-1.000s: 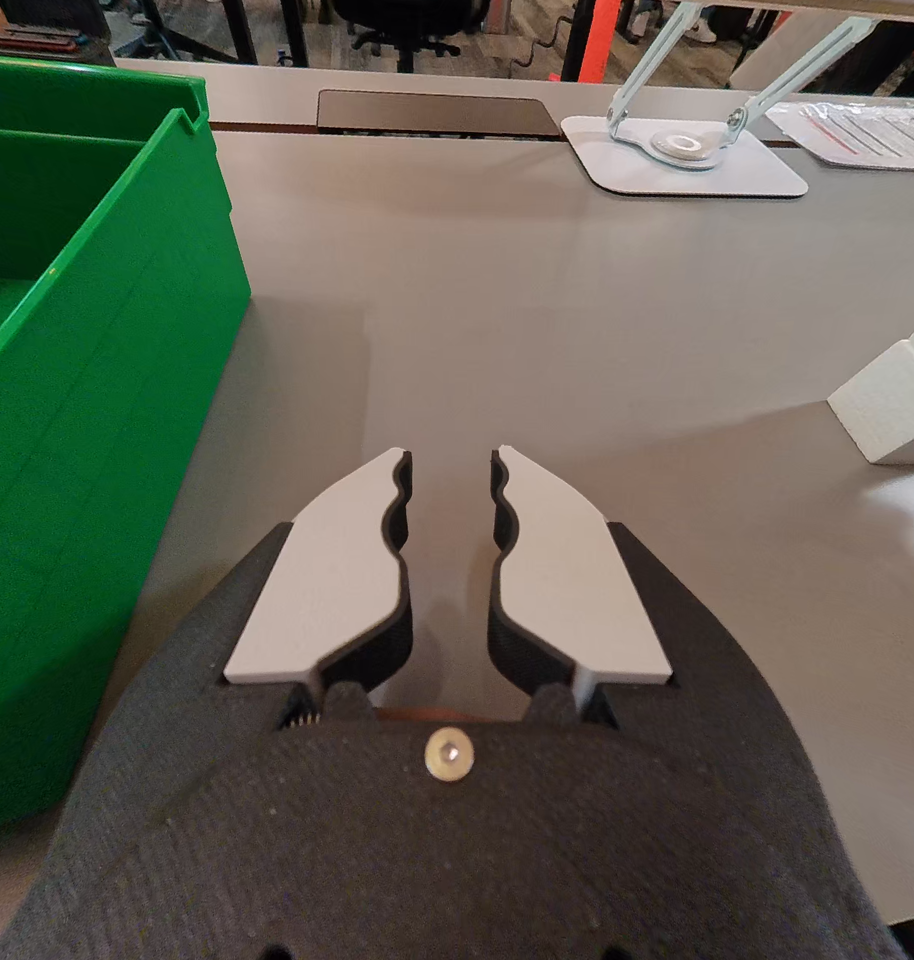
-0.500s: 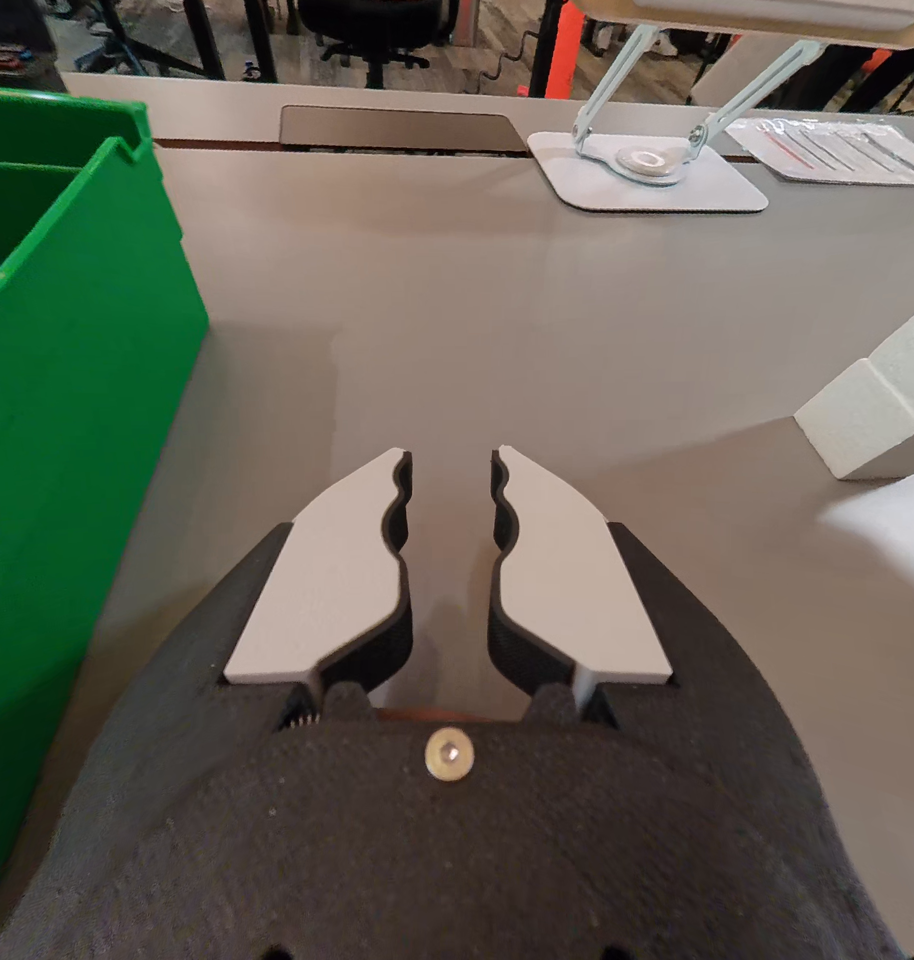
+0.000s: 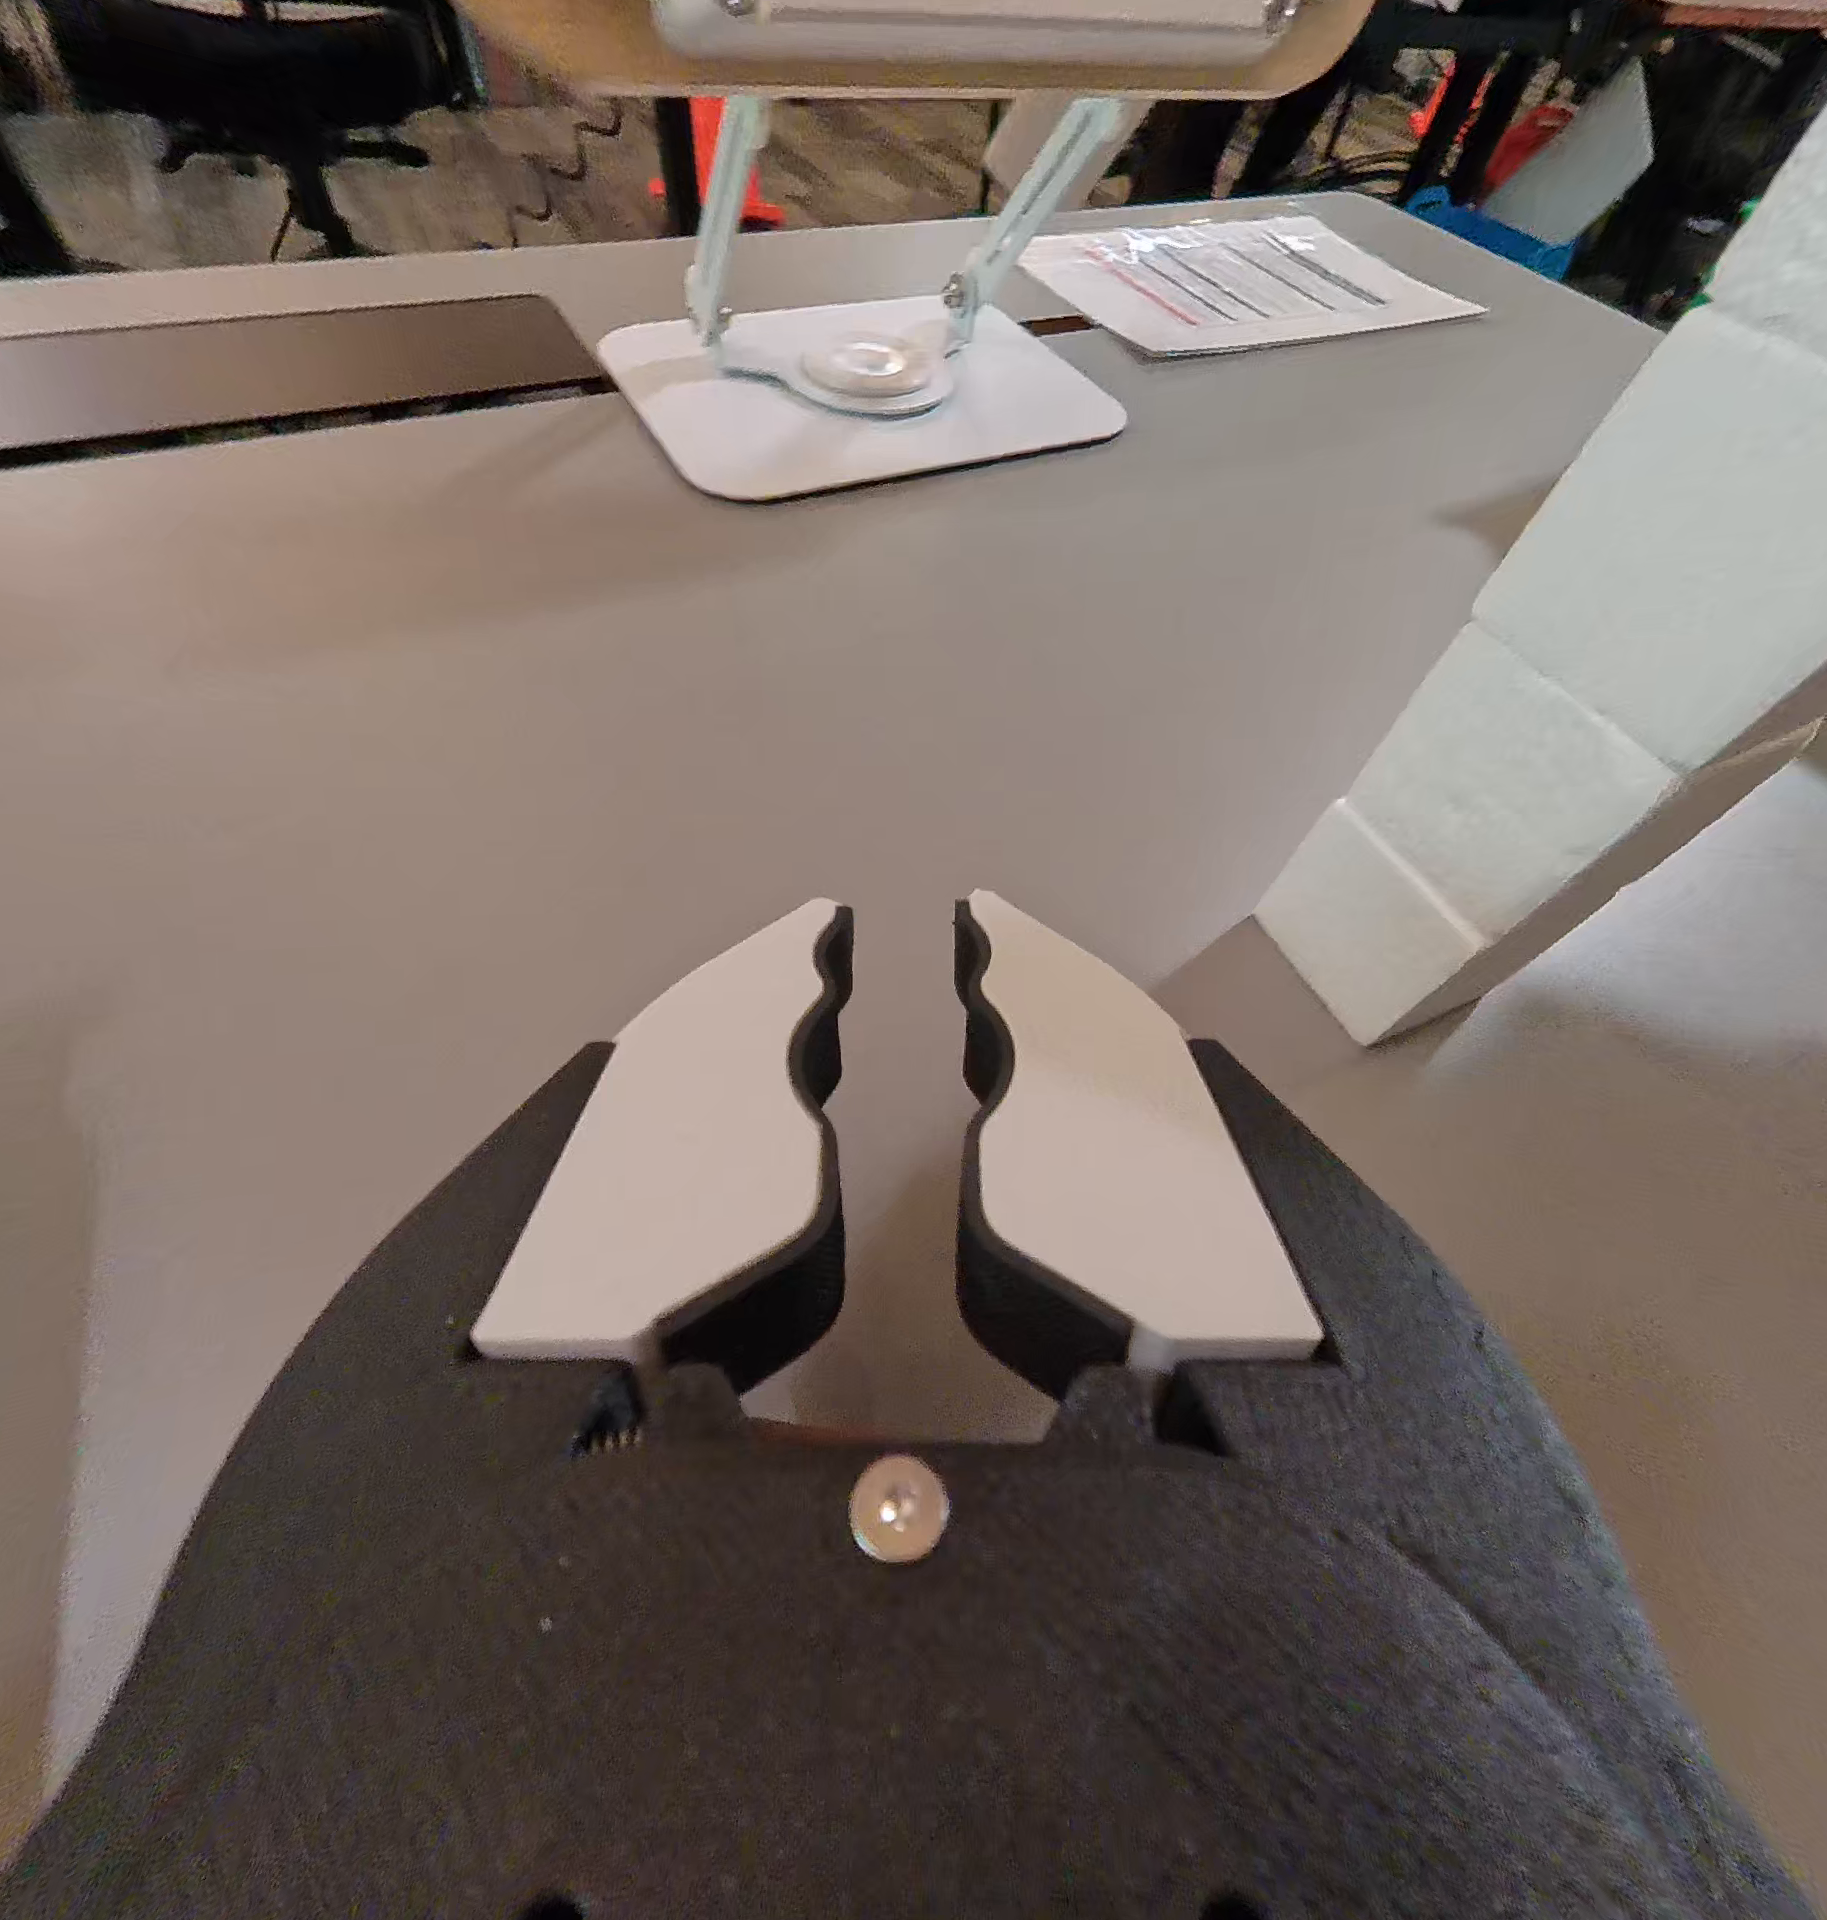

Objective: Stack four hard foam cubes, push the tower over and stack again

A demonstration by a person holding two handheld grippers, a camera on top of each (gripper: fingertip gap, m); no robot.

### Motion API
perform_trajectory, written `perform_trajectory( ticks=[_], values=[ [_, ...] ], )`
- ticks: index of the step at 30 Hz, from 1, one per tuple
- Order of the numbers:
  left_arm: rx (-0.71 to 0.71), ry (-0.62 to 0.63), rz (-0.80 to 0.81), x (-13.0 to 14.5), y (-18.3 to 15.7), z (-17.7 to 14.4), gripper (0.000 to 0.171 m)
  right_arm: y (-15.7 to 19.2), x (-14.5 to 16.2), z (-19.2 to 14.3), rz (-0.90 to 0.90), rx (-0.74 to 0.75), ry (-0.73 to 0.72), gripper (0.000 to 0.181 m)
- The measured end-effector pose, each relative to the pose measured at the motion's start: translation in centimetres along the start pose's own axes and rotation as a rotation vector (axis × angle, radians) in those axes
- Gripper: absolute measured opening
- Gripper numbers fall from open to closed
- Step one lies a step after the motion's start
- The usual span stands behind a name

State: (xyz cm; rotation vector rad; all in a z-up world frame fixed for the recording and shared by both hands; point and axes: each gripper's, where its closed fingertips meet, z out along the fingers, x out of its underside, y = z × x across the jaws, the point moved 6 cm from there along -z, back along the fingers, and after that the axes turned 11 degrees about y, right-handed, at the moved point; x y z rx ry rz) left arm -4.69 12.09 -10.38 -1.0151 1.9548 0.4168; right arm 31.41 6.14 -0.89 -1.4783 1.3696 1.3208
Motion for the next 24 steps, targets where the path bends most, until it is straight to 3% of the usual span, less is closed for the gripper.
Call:
perform_trajectory(
  ticks=[5, 11, 14, 18, 21, 24],
  values=[
    [0.061, 0.001, 0.034, -1.5, -1.4, 2.3, 0.020, 2.5, 1.9, -0.7, -0.213, 0.166, 0.046, 0.000],
    [0.115, 0.011, 0.075, -2.7, -3.1, 4.4, 0.022, 3.8, 5.1, -1.1, -0.381, 0.210, 0.040, 0.000],
    [0.123, 0.020, 0.104, -2.7, -3.7, 4.8, 0.022, 3.5, 5.2, -1.4, -0.276, 0.183, 0.065, 0.000],
    [0.109, 0.028, 0.123, -2.6, -3.7, 4.8, 0.022, 3.5, 5.9, -0.5, -0.158, 0.225, 0.206, 0.000],
    [0.104, 0.025, 0.109, -2.5, -3.4, 4.6, 0.022, 5.3, 8.1, 0.8, -0.220, 0.171, 0.310, 0.016],
    [0.102, 0.023, 0.092, -2.4, -3.1, 4.4, 0.022, 6.3, 8.2, 1.3, -0.262, 0.229, 0.297, 0.002]
  ],
)
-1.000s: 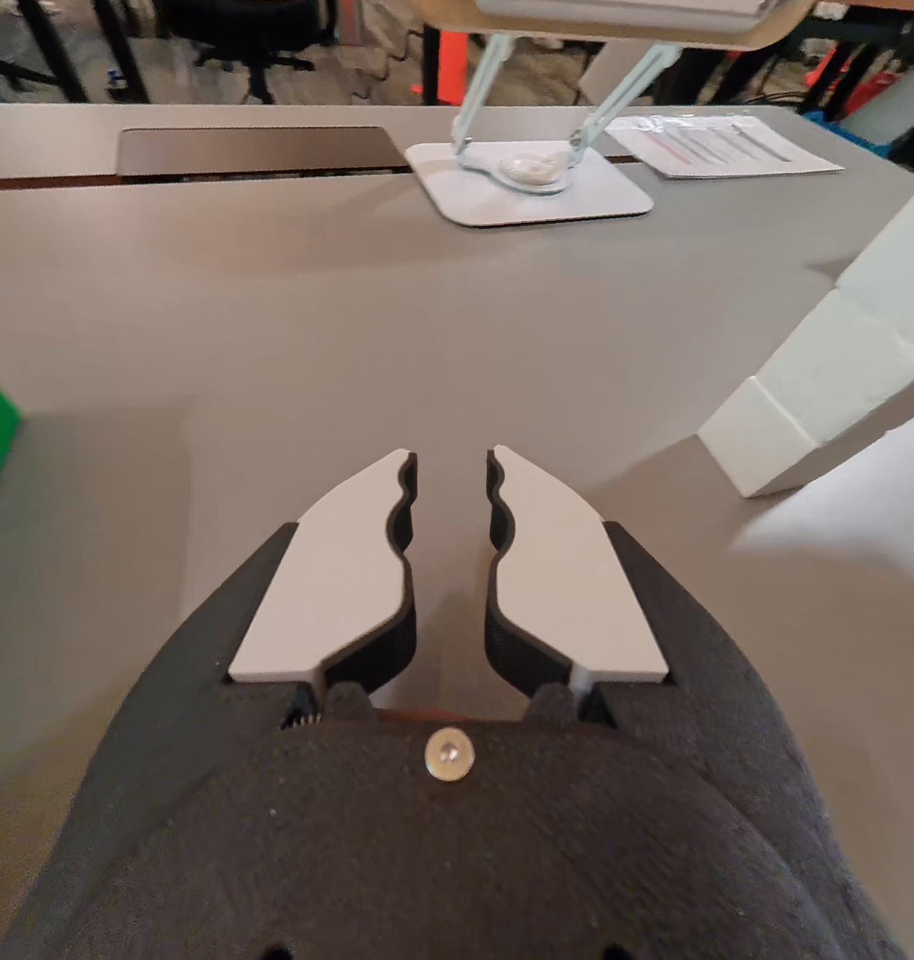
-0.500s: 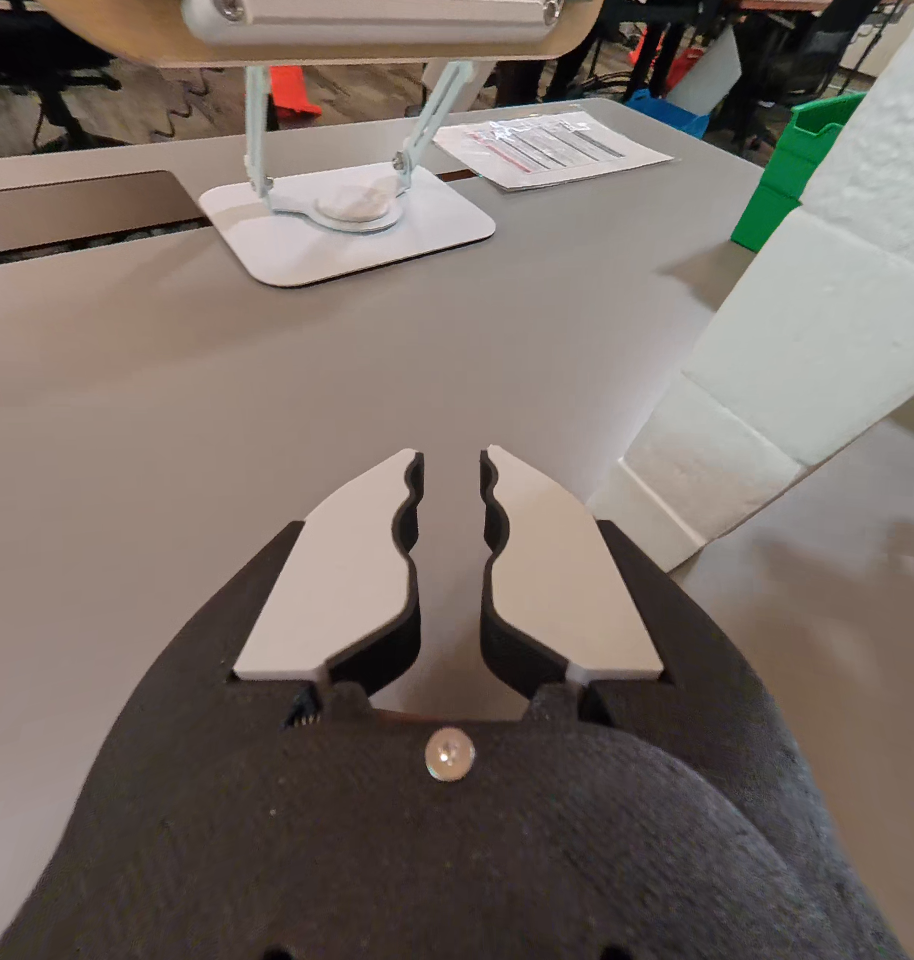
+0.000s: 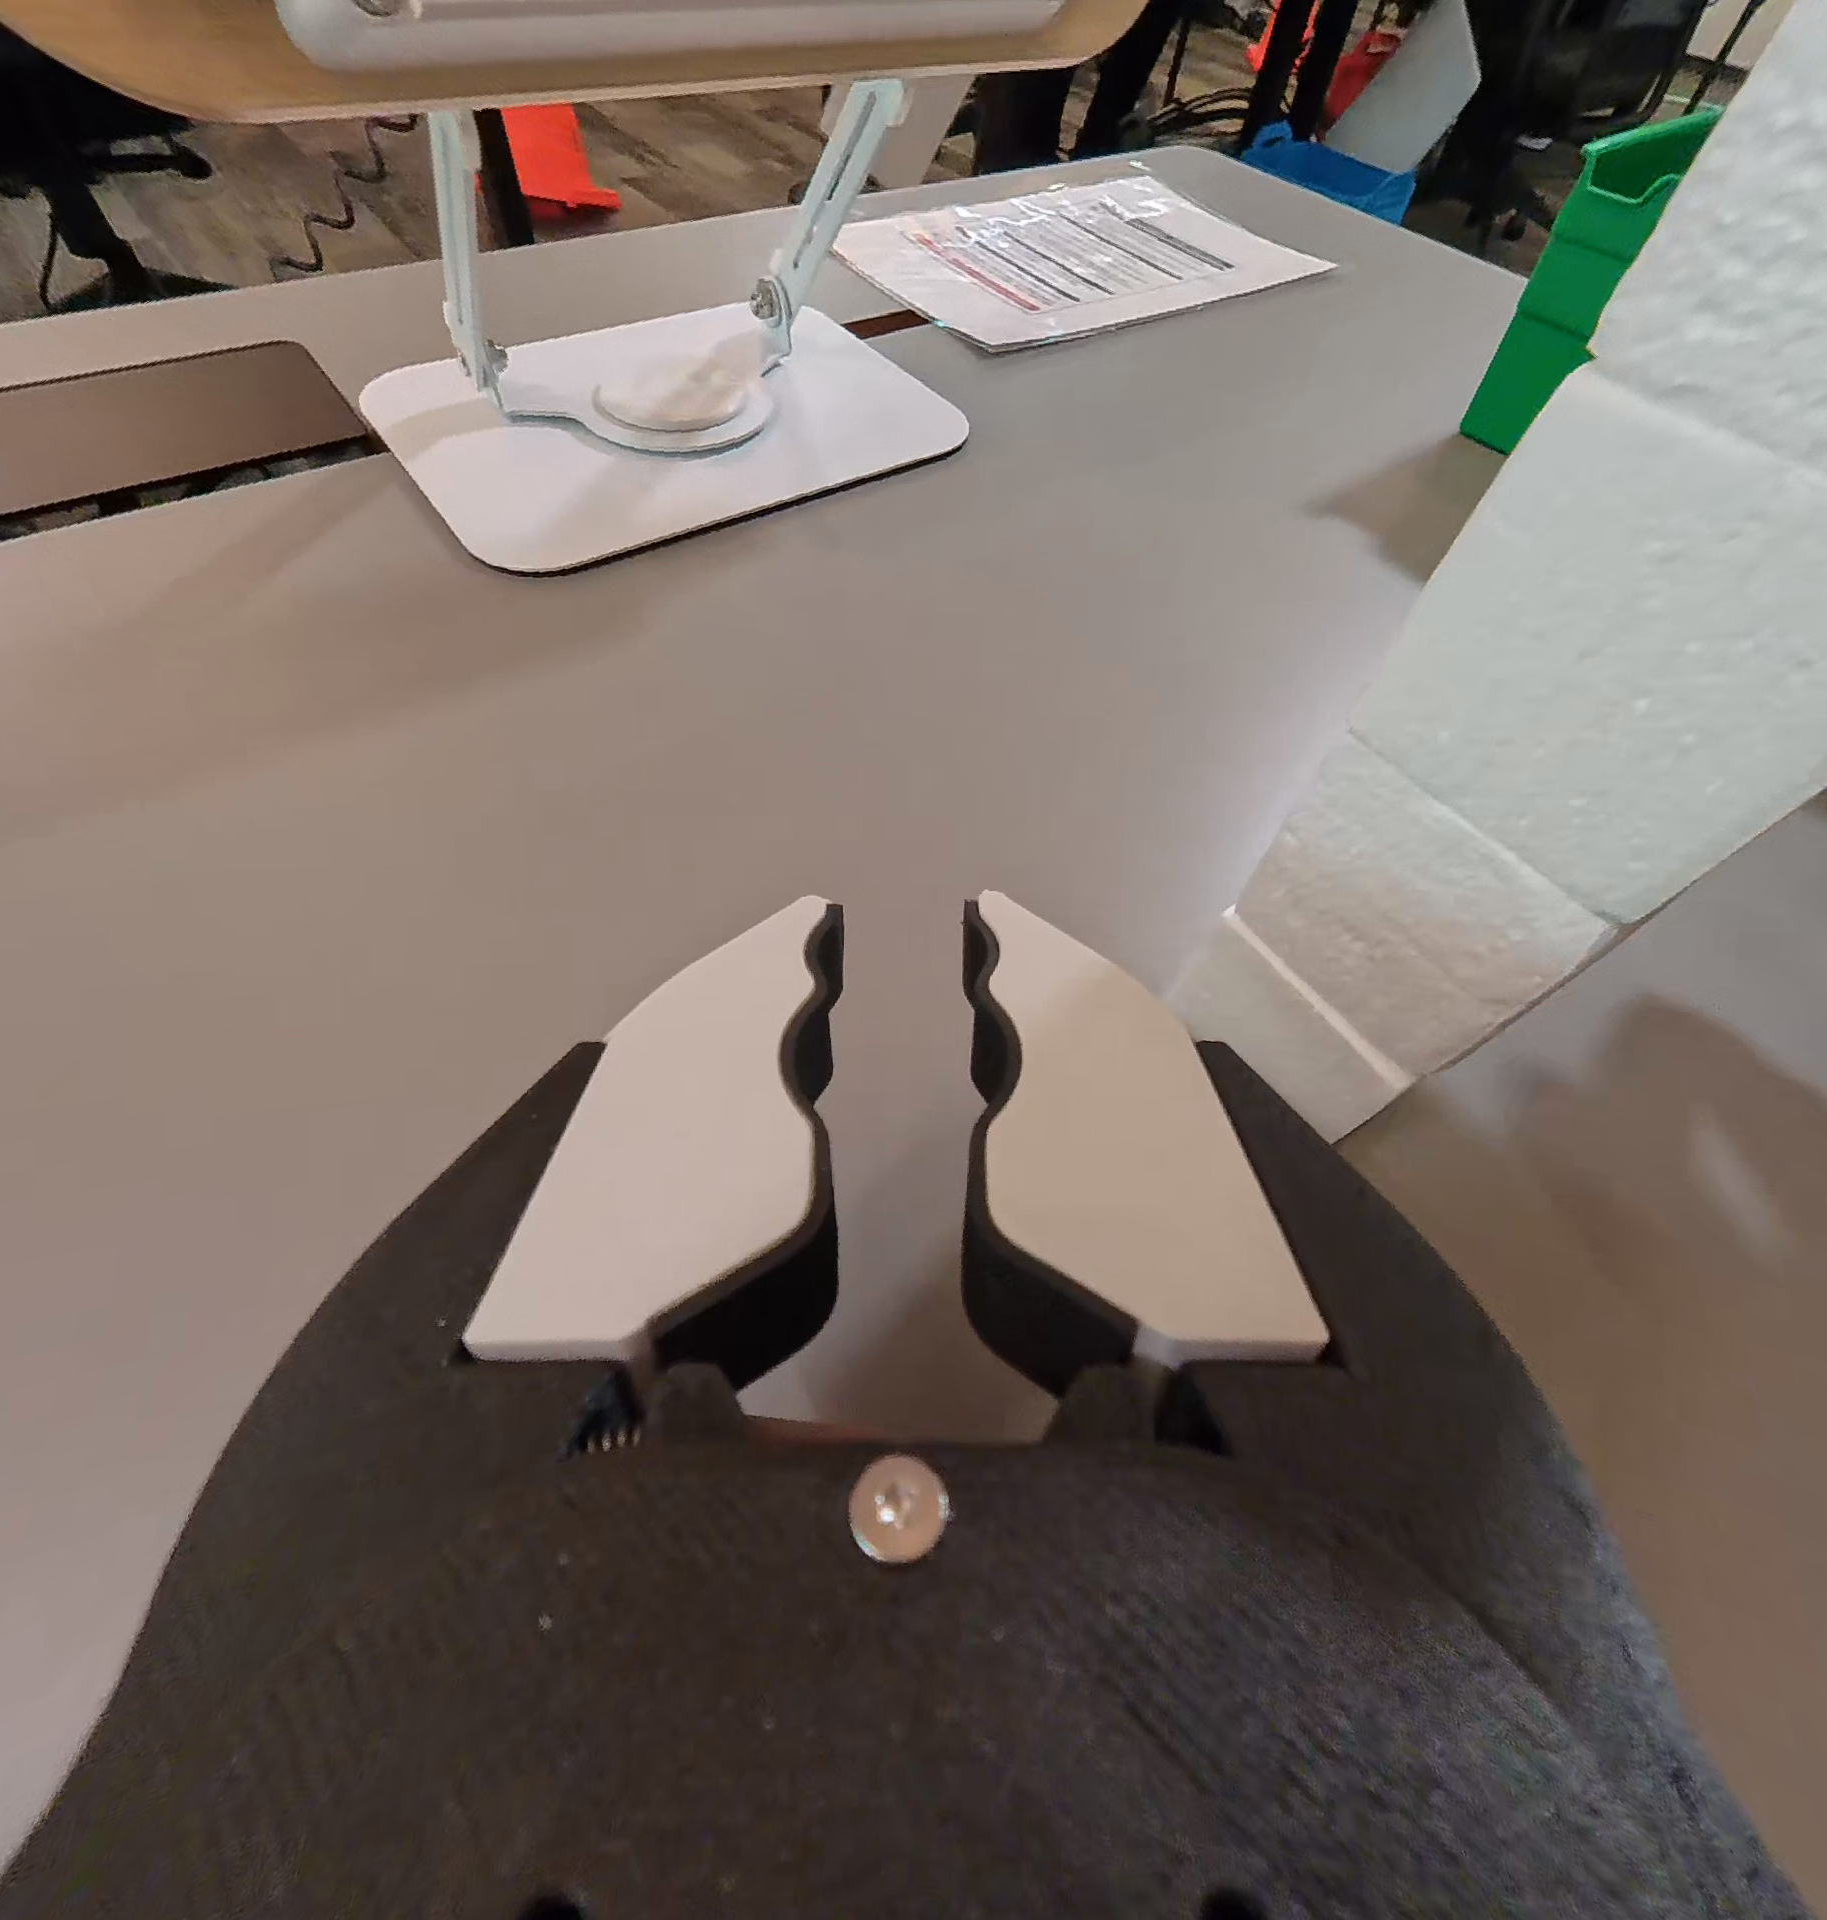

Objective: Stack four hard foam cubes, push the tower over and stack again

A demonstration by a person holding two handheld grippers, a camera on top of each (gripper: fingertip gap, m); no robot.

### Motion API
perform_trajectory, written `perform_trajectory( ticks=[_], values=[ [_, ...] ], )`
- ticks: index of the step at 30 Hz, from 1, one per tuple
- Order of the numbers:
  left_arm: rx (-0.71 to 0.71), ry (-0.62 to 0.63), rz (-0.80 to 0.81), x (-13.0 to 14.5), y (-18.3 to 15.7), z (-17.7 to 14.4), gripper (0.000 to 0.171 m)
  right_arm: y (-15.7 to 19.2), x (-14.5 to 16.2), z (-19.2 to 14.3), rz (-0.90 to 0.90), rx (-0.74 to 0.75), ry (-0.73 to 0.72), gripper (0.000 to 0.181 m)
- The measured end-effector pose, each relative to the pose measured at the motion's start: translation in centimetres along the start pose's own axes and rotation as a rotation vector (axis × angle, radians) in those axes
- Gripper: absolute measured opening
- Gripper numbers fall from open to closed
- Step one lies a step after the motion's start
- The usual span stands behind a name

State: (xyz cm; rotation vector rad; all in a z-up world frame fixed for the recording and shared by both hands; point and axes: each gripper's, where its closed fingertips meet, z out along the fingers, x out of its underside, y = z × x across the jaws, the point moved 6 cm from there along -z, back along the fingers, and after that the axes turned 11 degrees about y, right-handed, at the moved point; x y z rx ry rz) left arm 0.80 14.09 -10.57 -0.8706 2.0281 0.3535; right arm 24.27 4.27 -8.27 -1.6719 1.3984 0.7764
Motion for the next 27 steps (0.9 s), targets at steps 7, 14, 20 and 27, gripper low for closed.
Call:
perform_trajectory(
  ticks=[7, 14, 20, 27],
  values=[
    [-0.008, 0.009, 0.005, 0.3, 0.0, -0.1, 0.023, 1.9, -0.5, -0.1, -0.104, -0.091, -0.105, 0.000],
    [-0.013, 0.012, 0.007, 0.4, 0.0, -0.2, 0.023, 2.7, -0.3, 0.1, -0.108, -0.067, -0.080, 0.000],
    [-0.010, 0.017, 0.009, 0.4, 0.0, -0.1, 0.023, 2.3, 0.8, 1.6, 0.029, -0.110, 0.113, 0.000],
    [-0.016, 0.018, 0.015, 0.4, -0.1, -0.1, 0.023, 3.1, 2.6, 4.4, 0.129, -0.245, 0.405, 0.000]
  ],
)
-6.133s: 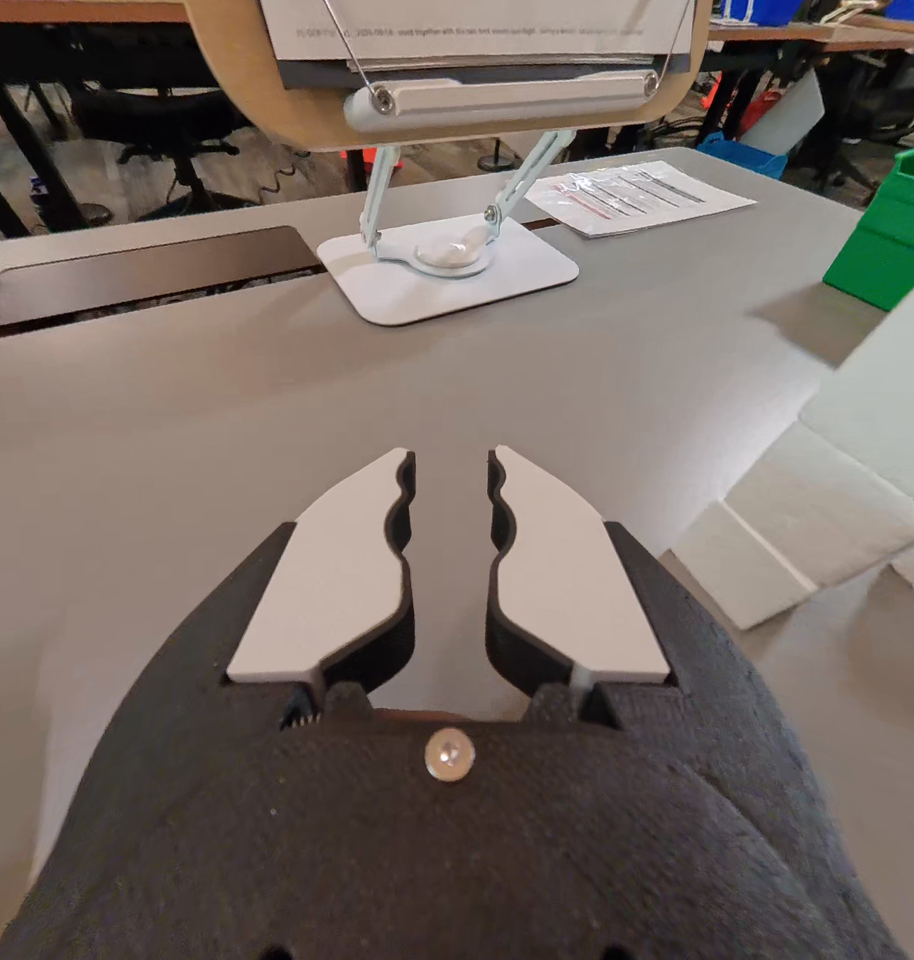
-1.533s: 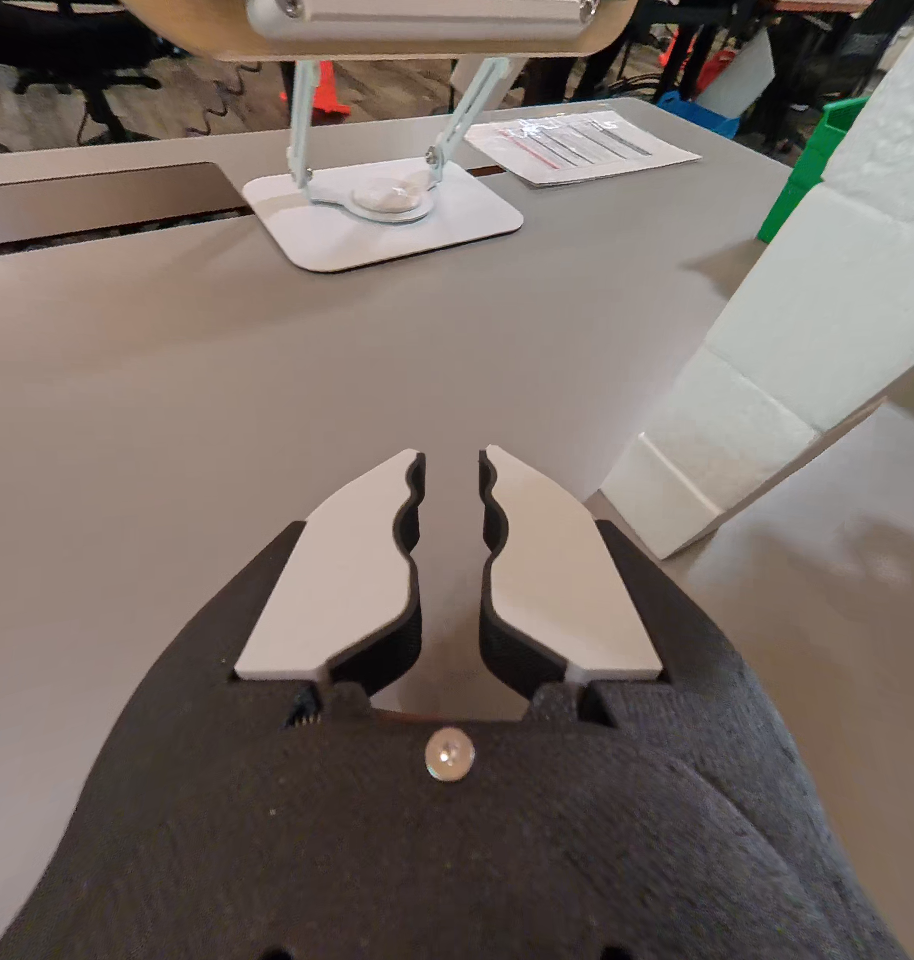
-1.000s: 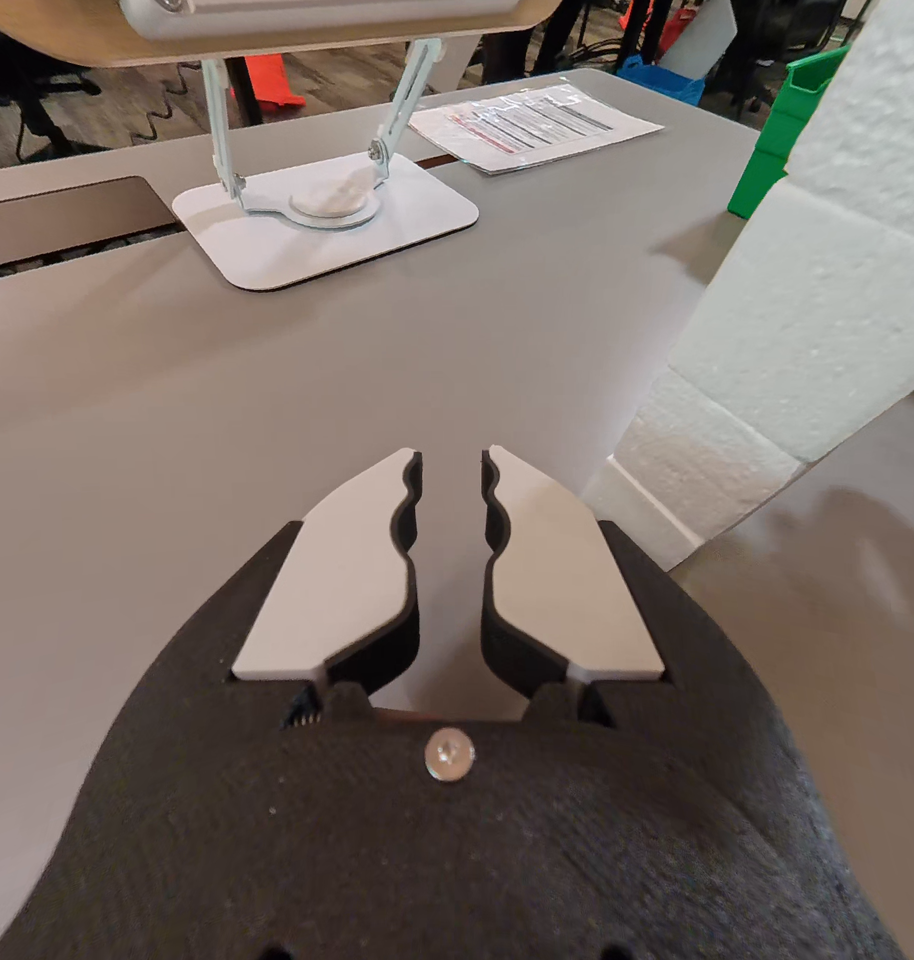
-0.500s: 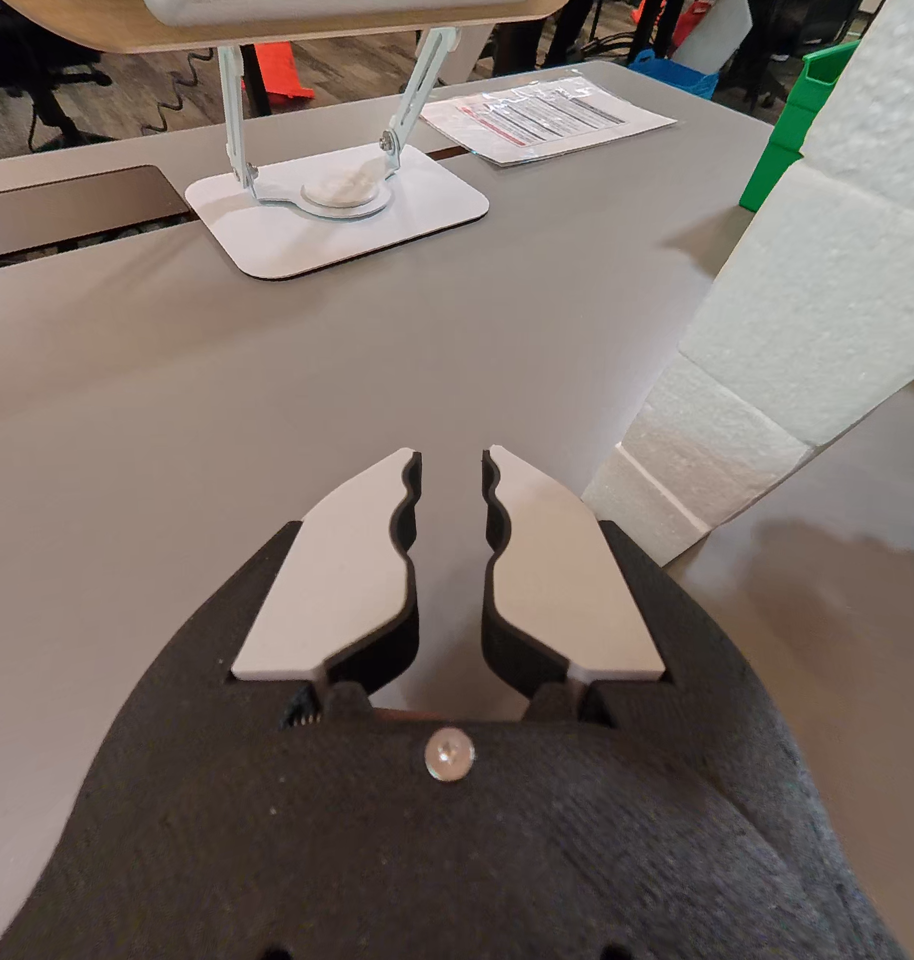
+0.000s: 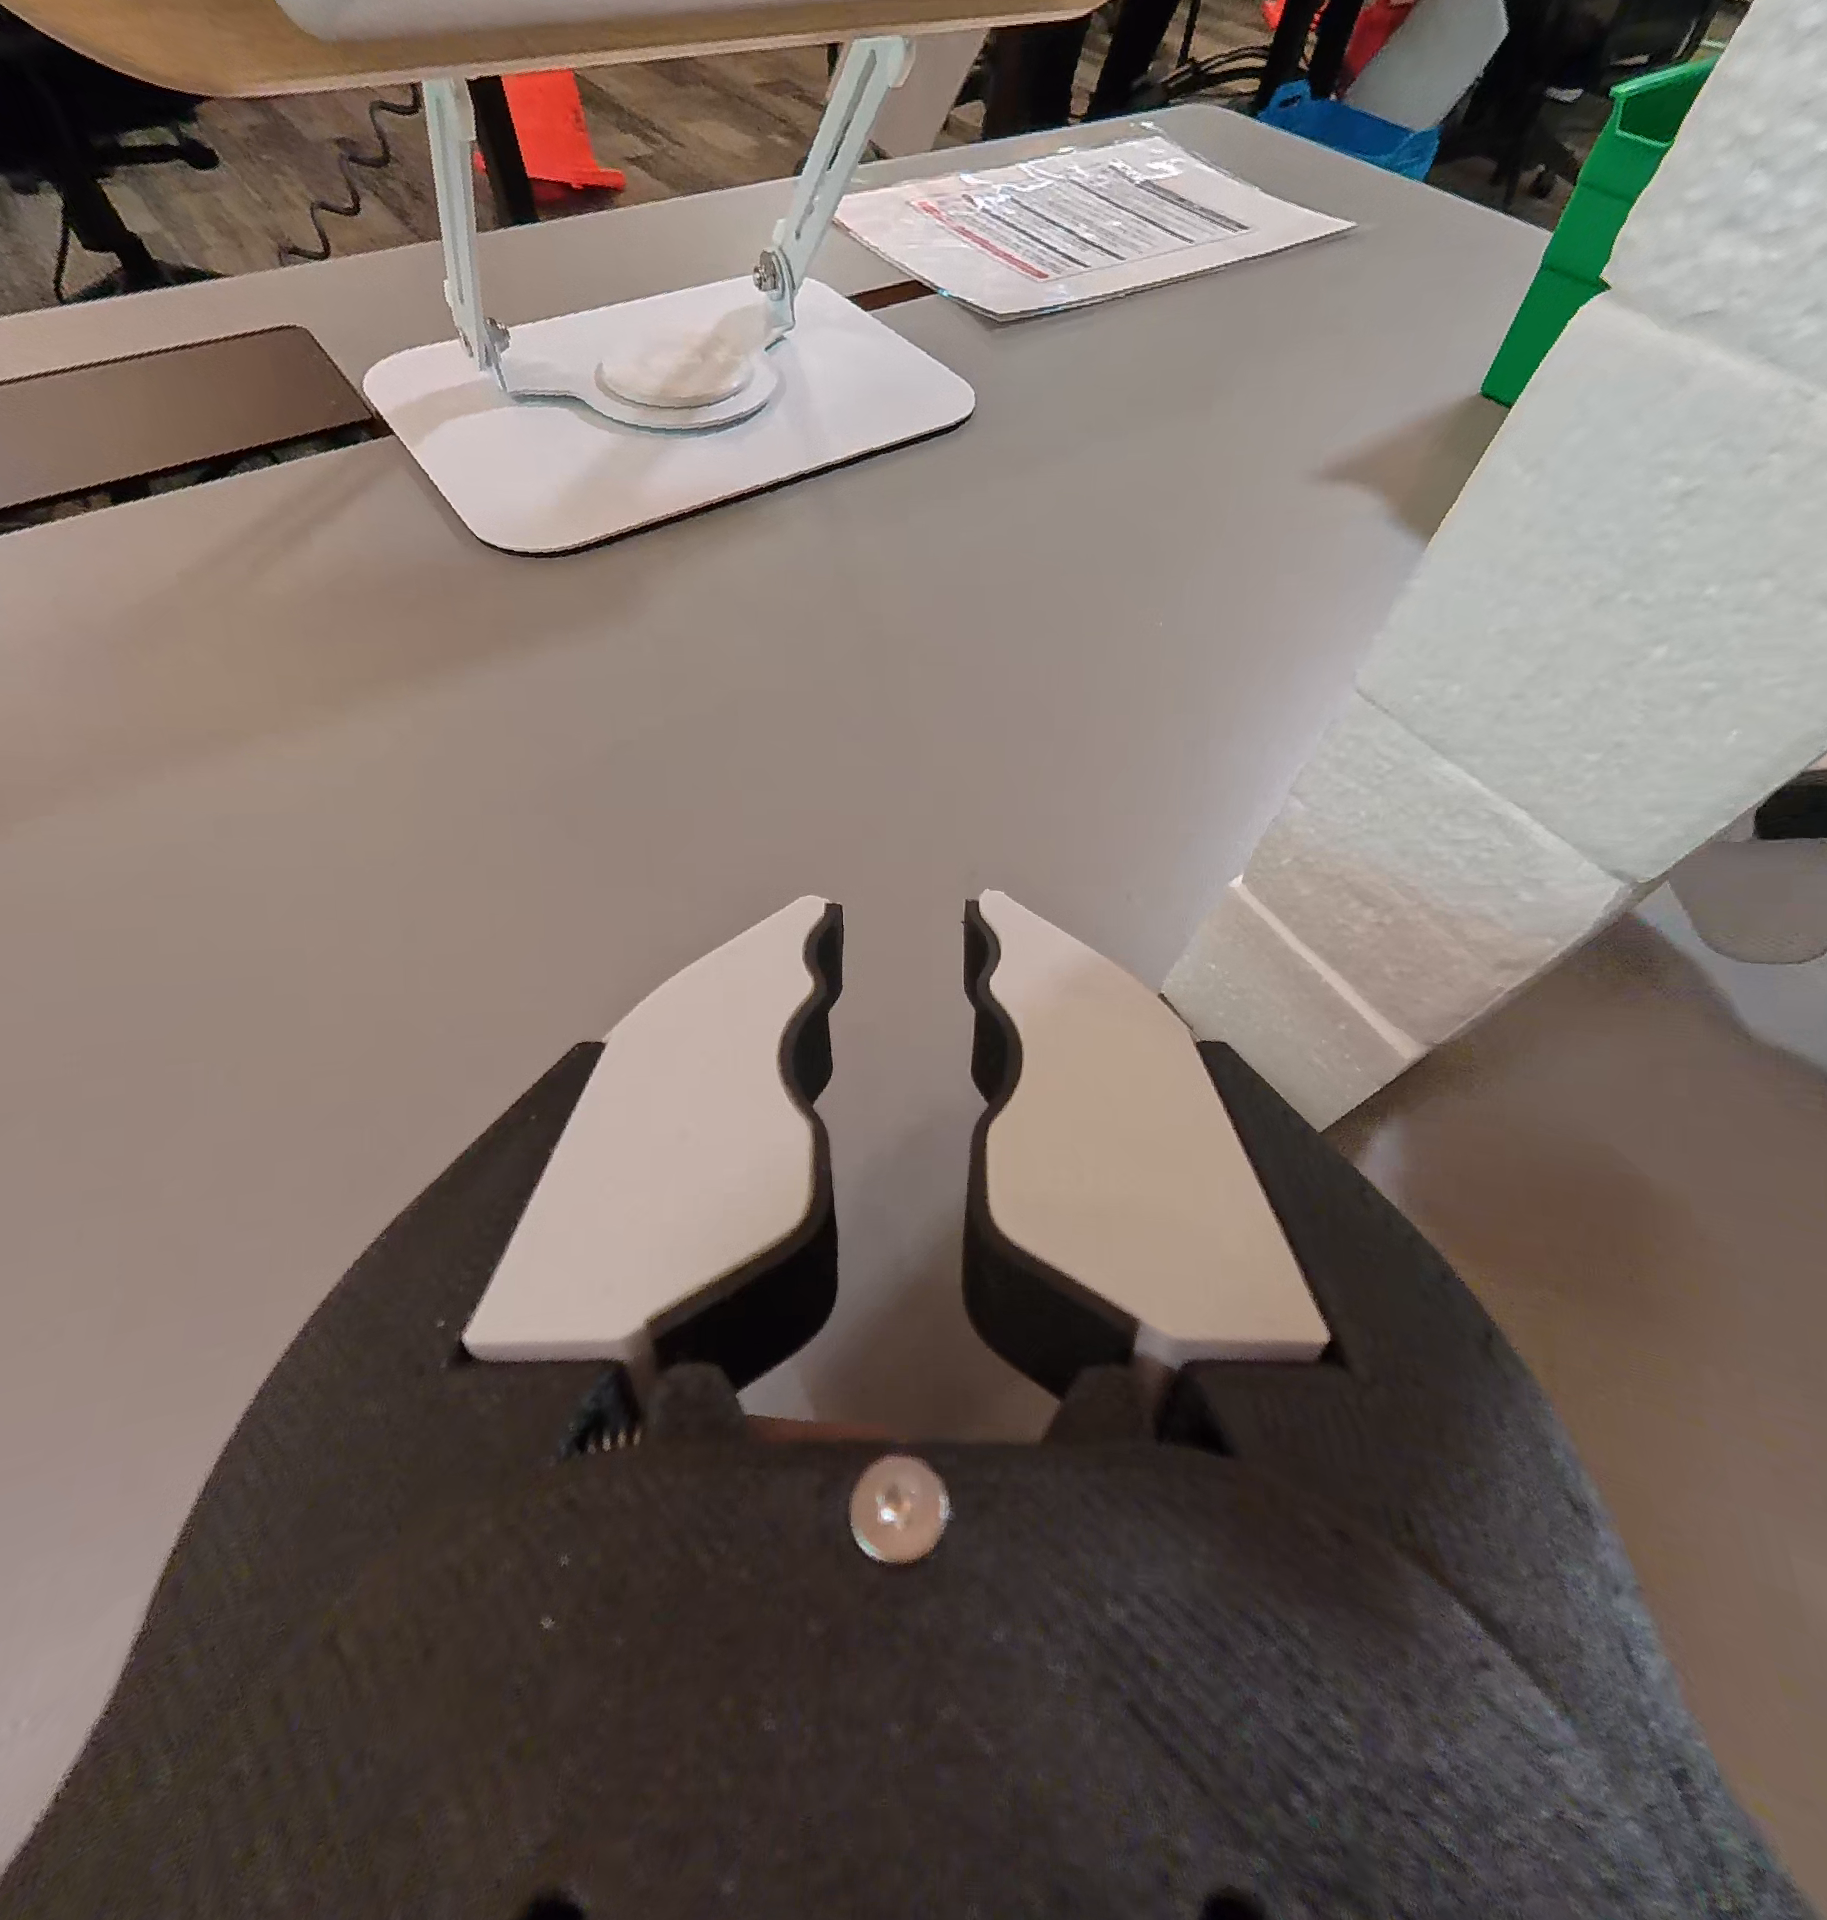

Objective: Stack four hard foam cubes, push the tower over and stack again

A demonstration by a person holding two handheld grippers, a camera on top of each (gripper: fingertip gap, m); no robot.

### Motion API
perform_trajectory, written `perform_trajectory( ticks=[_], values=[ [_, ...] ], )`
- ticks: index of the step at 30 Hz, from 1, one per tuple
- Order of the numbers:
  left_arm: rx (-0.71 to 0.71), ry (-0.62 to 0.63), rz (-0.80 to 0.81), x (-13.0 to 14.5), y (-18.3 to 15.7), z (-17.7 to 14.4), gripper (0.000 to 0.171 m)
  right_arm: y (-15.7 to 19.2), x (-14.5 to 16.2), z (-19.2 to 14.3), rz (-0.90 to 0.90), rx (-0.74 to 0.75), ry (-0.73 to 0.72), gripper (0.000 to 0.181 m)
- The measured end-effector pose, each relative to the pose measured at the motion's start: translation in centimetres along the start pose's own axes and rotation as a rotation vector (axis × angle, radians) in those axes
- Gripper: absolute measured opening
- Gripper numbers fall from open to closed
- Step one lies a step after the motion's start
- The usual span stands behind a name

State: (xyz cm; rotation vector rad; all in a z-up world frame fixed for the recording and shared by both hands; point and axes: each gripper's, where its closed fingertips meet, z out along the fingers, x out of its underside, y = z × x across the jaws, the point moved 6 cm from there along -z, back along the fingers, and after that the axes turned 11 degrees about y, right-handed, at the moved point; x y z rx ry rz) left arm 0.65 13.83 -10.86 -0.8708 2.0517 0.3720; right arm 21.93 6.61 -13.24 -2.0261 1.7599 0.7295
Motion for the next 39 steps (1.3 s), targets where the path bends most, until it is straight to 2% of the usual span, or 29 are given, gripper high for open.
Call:
perform_trajectory(
  ticks=[5, 9, 12, 15, 27, 39],
  values=[
    [-0.011, -0.013, -0.016, -0.1, 0.4, -0.2, 0.023, 1.4, -1.2, 0.4, -0.042, -0.014, 0.018, 0.000],
    [-0.032, -0.028, -0.038, -0.2, 1.0, -0.5, 0.022, 1.9, -1.2, 1.3, 0.017, -0.049, 0.085, 0.000],
    [-0.050, -0.053, -0.061, -0.4, 1.6, -0.9, 0.022, 2.0, -1.0, 2.2, 0.098, -0.160, 0.152, 0.000],
    [-0.066, -0.072, -0.090, -0.5, 2.3, -1.2, 0.021, 2.2, -1.5, 2.2, 0.127, -0.272, 0.146, 0.000],
    [-0.069, -0.072, -0.107, -0.5, 2.7, -1.3, 0.021, 2.6, -1.2, 2.5, -0.018, -0.179, 0.119, 0.000],
    [-0.074, -0.080, -0.124, -0.5, 2.9, -1.5, 0.021, 2.5, -1.0, 2.5, -0.027, -0.189, 0.114, 0.000]
  ],
)
